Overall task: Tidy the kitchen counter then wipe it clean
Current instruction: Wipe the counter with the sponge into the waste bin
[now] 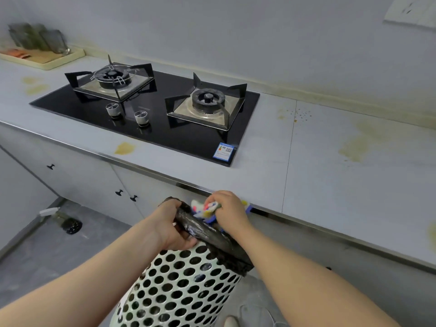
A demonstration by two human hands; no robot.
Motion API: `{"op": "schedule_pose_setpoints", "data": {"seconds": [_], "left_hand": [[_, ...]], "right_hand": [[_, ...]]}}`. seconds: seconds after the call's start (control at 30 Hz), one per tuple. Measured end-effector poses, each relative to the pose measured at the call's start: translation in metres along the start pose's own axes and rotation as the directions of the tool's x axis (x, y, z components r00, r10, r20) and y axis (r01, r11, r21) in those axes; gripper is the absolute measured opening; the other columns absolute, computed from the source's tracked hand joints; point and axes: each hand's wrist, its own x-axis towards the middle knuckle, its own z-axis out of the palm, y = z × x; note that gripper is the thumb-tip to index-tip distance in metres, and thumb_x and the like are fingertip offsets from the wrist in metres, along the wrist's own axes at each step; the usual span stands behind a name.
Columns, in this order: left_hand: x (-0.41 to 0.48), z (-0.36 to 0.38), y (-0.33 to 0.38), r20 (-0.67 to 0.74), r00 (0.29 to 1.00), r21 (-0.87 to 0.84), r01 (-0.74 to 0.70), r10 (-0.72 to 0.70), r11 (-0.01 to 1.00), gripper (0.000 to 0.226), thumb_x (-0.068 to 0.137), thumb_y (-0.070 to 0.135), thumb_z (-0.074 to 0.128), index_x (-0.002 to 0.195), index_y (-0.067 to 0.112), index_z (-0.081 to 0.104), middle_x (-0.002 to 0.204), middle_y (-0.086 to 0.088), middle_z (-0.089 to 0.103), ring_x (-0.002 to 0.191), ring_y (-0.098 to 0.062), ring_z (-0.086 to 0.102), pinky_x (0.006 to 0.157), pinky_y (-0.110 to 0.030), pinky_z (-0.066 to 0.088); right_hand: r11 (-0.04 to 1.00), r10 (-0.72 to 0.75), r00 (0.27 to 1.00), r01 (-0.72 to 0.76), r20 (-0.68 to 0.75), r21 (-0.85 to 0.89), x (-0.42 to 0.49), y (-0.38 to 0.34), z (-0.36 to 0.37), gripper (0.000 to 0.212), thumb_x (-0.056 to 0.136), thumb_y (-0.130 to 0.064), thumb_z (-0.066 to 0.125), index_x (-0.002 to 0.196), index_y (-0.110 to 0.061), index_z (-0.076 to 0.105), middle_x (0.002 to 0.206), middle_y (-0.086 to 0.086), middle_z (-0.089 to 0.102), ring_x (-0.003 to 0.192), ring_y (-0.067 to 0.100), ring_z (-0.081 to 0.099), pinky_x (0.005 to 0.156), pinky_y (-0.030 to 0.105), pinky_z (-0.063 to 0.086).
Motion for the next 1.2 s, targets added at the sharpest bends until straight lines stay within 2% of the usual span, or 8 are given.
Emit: {"op": "schedule_pose_setpoints", "data": {"seconds": [0.2, 0.43, 0.53, 0.67, 0.8, 0.97, 1.07, 1.2], "left_hand": [[-0.012, -0.014, -0.006, 0.035, 0.999, 0.024, -0.009, 0.009, 1.000, 0.028, 0.093, 0.027, 0.048, 0.072, 0.010, 0.045, 0.067, -0.004, 0.044, 0.058, -0.019, 0.044, 0.056, -0.035, 0.039], [-0.016, -0.020, -0.003, 0.078, 0.997, 0.059, -0.030, 0.026, 0.998, 0.023, 0.089, 0.023, 0.051, 0.071, 0.012, 0.044, 0.068, -0.002, 0.045, 0.060, -0.018, 0.044, 0.056, -0.035, 0.040], [-0.018, -0.021, -0.004, 0.071, 0.997, 0.066, -0.034, 0.029, 0.997, 0.025, 0.090, 0.024, 0.051, 0.070, 0.012, 0.044, 0.067, -0.003, 0.045, 0.059, -0.018, 0.044, 0.056, -0.034, 0.039], [-0.017, -0.023, -0.003, 0.071, 0.997, 0.051, -0.033, 0.029, 0.998, 0.025, 0.091, 0.023, 0.050, 0.070, 0.012, 0.044, 0.066, -0.003, 0.045, 0.056, -0.018, 0.044, 0.055, -0.033, 0.040], [-0.011, -0.031, 0.000, 0.078, 0.997, 0.024, -0.005, 0.003, 1.000, 0.023, 0.091, 0.026, 0.052, 0.075, 0.012, 0.046, 0.066, -0.003, 0.046, 0.053, -0.018, 0.043, 0.052, -0.033, 0.039], [-0.008, -0.042, 0.007, 0.102, 0.995, -0.013, 0.012, -0.011, 1.000, 0.021, 0.092, 0.032, 0.052, 0.084, 0.013, 0.050, 0.068, -0.003, 0.047, 0.055, -0.018, 0.045, 0.052, -0.034, 0.040], [-0.006, -0.052, 0.014, 0.097, 0.995, -0.021, -0.002, 0.004, 1.000, 0.018, 0.091, 0.032, 0.052, 0.093, 0.015, 0.051, 0.072, -0.003, 0.049, 0.058, -0.019, 0.046, 0.054, -0.034, 0.041], [-0.012, -0.062, 0.017, 0.094, 0.995, 0.008, -0.028, 0.027, 1.000, 0.021, 0.093, 0.031, 0.049, 0.083, 0.012, 0.053, 0.070, -0.006, 0.054, 0.063, -0.021, 0.048, 0.064, -0.032, 0.043]], "right_hand": [[0.984, 0.128, 0.873, -0.172, -0.471, -0.051, -0.028, -0.009, -0.014, 0.043, 0.085, 0.002, 0.041, 0.120, -0.017, 0.057, 0.118, 0.004, 0.058, 0.112, 0.024, 0.048, 0.095, 0.032, 0.034], [0.984, 0.170, 0.925, -0.180, -0.339, 0.003, -0.038, -0.013, -0.017, 0.040, 0.086, -0.004, 0.048, 0.125, -0.012, 0.051, 0.120, 0.009, 0.057, 0.112, 0.026, 0.050, 0.088, 0.032, 0.041], [0.984, 0.165, 0.976, -0.173, -0.140, -0.051, -0.041, -0.012, -0.011, 0.040, 0.084, -0.002, 0.052, 0.122, -0.014, 0.053, 0.121, 0.007, 0.060, 0.110, 0.024, 0.055, 0.081, 0.026, 0.041], [0.984, 0.174, 0.923, -0.172, -0.343, 0.037, -0.041, -0.015, -0.014, 0.043, 0.084, 0.000, 0.050, 0.124, -0.016, 0.053, 0.119, 0.007, 0.060, 0.111, 0.023, 0.053, 0.084, 0.025, 0.040], [0.960, 0.123, 0.795, -0.247, -0.594, -0.132, -0.029, -0.012, -0.026, 0.039, 0.090, -0.005, 0.046, 0.126, -0.020, 0.052, 0.126, 0.007, 0.054, 0.116, 0.027, 0.046, 0.092, 0.037, 0.039], [0.823, 0.307, 0.860, -0.455, -0.407, -0.340, -0.010, -0.011, -0.027, 0.042, 0.097, -0.017, 0.043, 0.138, -0.022, 0.038, 0.136, 0.007, 0.046, 0.123, 0.026, 0.040, 0.097, 0.036, 0.038], [0.814, 0.246, 0.930, -0.350, -0.272, -0.463, -0.002, -0.014, -0.005, 0.051, 0.094, -0.009, 0.043, 0.142, -0.024, 0.034, 0.141, 0.002, 0.043, 0.126, 0.025, 0.036, 0.100, 0.033, 0.034], [0.978, 0.139, 0.990, -0.137, -0.001, -0.160, 0.003, -0.034, 0.024, 0.053, 0.084, 0.007, 0.044, 0.130, -0.018, 0.055, 0.131, 0.004, 0.057, 0.120, 0.023, 0.048, 0.087, 0.020, 0.036]]}}
